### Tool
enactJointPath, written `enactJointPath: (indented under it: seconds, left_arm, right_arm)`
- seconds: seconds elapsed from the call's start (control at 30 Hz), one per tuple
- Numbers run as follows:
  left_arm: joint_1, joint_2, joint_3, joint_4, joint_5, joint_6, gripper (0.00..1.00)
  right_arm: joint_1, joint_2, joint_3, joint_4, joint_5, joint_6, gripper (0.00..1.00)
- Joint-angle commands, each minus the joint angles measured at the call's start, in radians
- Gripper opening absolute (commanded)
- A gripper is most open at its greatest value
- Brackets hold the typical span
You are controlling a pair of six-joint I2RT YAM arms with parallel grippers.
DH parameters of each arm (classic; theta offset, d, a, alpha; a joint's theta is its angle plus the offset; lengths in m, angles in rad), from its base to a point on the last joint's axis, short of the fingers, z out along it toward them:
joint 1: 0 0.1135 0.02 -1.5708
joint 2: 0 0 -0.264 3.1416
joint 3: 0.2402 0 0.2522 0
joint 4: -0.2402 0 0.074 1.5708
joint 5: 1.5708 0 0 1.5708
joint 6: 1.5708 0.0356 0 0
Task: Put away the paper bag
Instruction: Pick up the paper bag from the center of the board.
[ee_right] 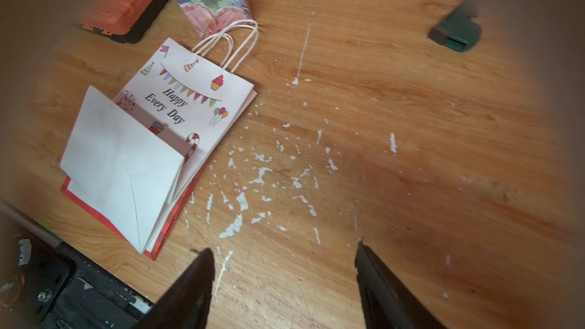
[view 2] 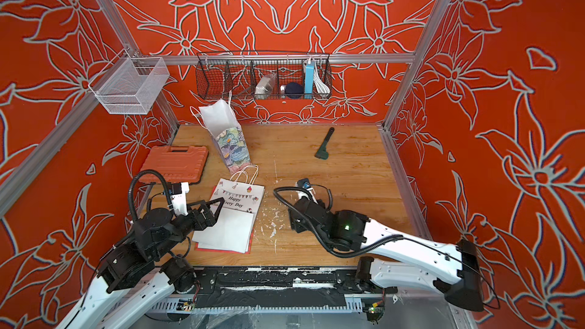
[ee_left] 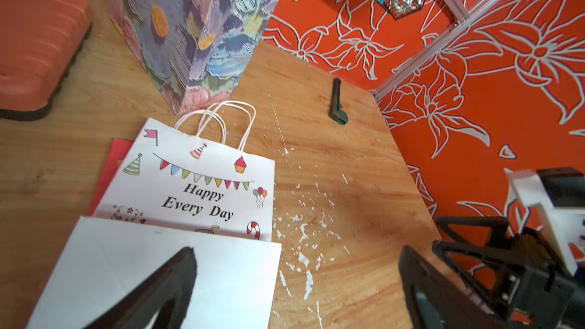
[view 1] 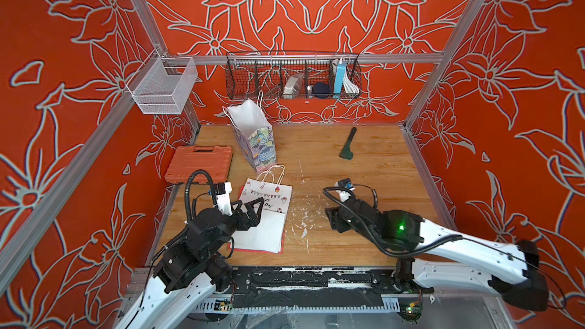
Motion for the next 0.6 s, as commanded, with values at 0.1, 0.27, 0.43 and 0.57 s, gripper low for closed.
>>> enactJointPath:
  seconds: [0.1,0.27,0.43,0.57]
  left_arm:
    - [0.007,-0.002,0.020,0.003,0.077,-0.024,0.99]
    - [0.007,0.017,0.063,0.007,0.026,-0.011,0.99]
    - [0.007,0.086,0.093,0.040,0.009,-0.010,0.99]
    - [0.027,0.186,0.130,0.067,-0.018,0.042,0.99]
  right_arm:
    - [-0.073,-0.152,-0.029,-0.159,-0.037,0.051,0.70]
    - [-0.182,-0.110,0.036,-0.109,-0.153,-0.097,0.72]
    - [-0.324,-0.033,0.059,0.041,-0.306,-0.230,0.74]
    - [-0.391,0.066,0.091,0.115,-0.439,-0.267,0.75]
